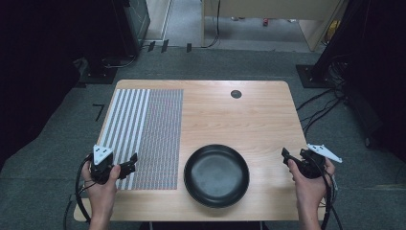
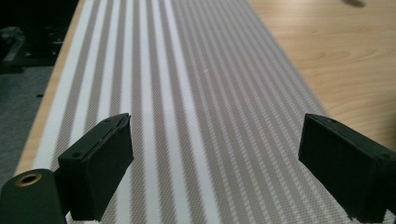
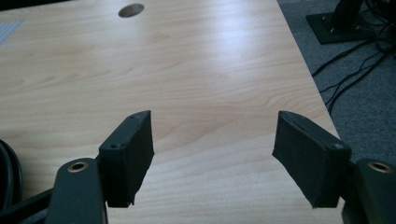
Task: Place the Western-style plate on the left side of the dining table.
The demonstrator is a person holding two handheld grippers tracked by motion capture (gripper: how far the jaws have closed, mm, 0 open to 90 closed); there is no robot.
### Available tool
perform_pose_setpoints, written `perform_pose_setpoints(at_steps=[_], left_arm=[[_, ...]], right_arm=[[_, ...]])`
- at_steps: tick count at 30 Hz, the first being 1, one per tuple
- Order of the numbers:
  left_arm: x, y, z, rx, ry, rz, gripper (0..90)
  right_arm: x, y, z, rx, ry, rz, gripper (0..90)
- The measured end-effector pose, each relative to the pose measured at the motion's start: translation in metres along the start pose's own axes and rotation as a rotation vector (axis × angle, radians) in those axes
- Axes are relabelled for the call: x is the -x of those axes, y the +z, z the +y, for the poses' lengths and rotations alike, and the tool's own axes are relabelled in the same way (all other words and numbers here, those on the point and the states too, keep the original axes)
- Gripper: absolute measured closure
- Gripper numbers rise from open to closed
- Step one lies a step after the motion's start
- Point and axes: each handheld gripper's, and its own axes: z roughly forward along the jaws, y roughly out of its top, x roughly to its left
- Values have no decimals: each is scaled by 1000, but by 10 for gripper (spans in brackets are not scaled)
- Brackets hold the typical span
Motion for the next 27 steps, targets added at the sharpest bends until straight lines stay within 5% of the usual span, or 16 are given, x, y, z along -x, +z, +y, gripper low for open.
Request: perform_pose_setpoints(at_steps=[4,9,21,27], left_arm=[[9,2,10,19,0,-21,98],[23,8,17,26,2,-70,99],[57,16,13,-11,15,-216,99],[70,17,8,-29,37,-241,99]], right_arm=[[-3,-2,6,10,-2,3,298],[-6,-9,14,41,54,40,323],[-30,-14,10,69,5,102,341],[-37,-13,4,61,-2,105,353]])
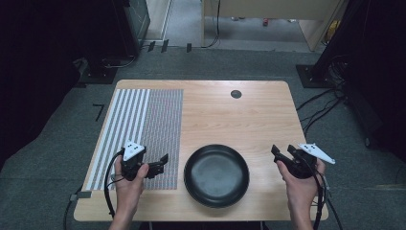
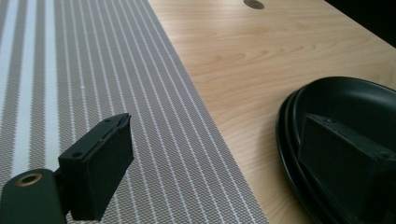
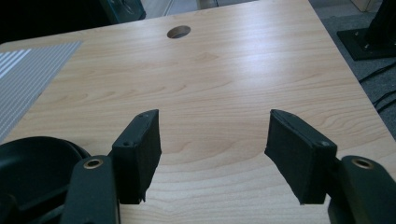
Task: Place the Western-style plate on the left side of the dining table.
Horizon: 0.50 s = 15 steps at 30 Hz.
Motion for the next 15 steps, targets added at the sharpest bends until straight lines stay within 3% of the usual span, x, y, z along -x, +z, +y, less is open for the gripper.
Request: perform_pose_setpoints(at_steps=[5,11,15], left_arm=[[11,6,-3,-20,13,-22,99],[20,11,-6,-35,20,-52,100],[24,13,-8,-40,30,-63,99]], right_arm=[[-6,4,-9,-21,-43,-22,346],[-11,9,-19,-50,-31,17,351],[-19,8,-19,-32,-32,55,419]])
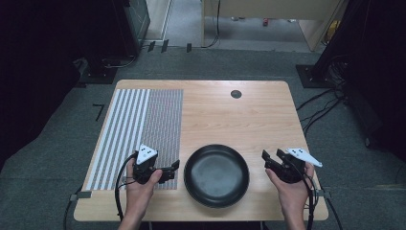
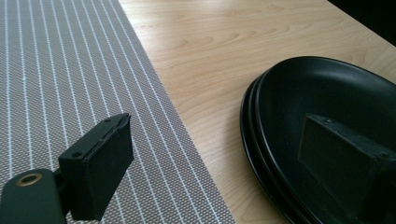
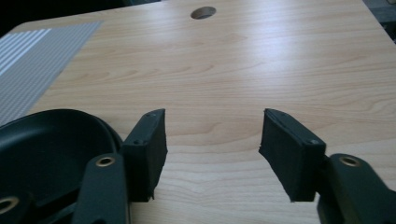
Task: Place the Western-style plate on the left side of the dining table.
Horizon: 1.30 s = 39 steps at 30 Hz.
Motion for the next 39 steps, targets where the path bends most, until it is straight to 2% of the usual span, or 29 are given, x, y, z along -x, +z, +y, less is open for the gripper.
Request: perform_pose_setpoints(at_steps=[8,9,12,14,18,21,24,28,31,33,35,39], left_arm=[[7,4,-2,-17,9,-8,99],[9,5,-3,-21,17,-15,100],[13,7,-4,-21,15,-51,102],[14,7,-4,-21,14,-58,120],[18,9,-5,-19,15,-68,138],[19,11,-7,-25,14,-78,155],[21,12,-9,-27,1,-80,232],[23,14,-12,-40,-4,-86,279],[24,16,-14,-49,-11,-87,313],[24,16,-16,-54,-15,-88,326],[24,17,-17,-59,-22,-94,334],[25,19,-19,-68,-33,-104,344]], right_arm=[[-11,-1,-2,-14,-19,59,529],[-12,0,-3,-22,-20,94,578],[-14,0,-4,-26,-24,139,649],[-17,1,-4,-25,-23,179,659],[-23,1,-6,-20,-22,210,668],[-26,3,-8,-34,-21,219,683],[-29,4,-11,-53,-35,204,690],[-28,8,-14,-75,-21,221,683],[-27,13,-18,-93,-22,247,643],[-27,16,-21,-100,-48,241,624],[-27,17,-23,-100,-55,239,622],[-27,19,-25,-129,-37,251,626]])
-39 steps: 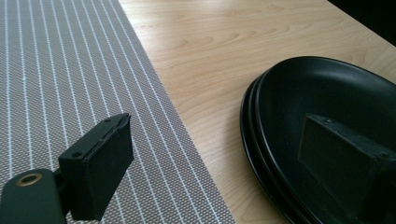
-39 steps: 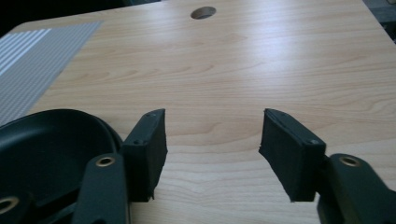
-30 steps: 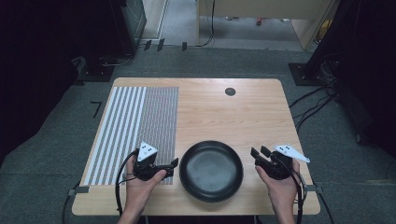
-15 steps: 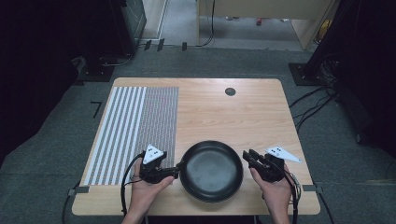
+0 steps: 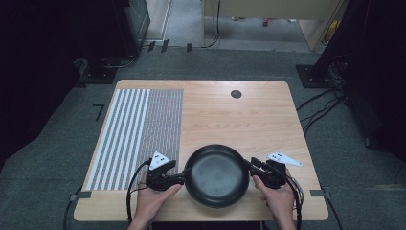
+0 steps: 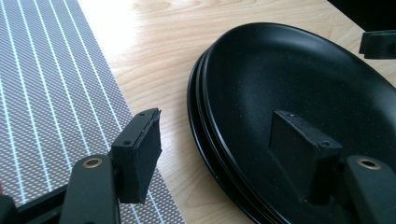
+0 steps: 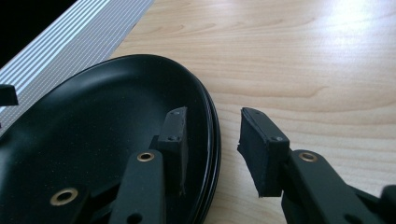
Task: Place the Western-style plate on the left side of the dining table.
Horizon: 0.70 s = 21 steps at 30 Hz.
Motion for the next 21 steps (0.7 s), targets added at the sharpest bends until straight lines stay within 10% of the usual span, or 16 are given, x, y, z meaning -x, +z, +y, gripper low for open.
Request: perform_pose_setpoints(at_steps=[21], left_arm=[[5,6,-8,-46,4,-8,520]], right_arm=[[-4,1,-7,-88,10,-8,778]])
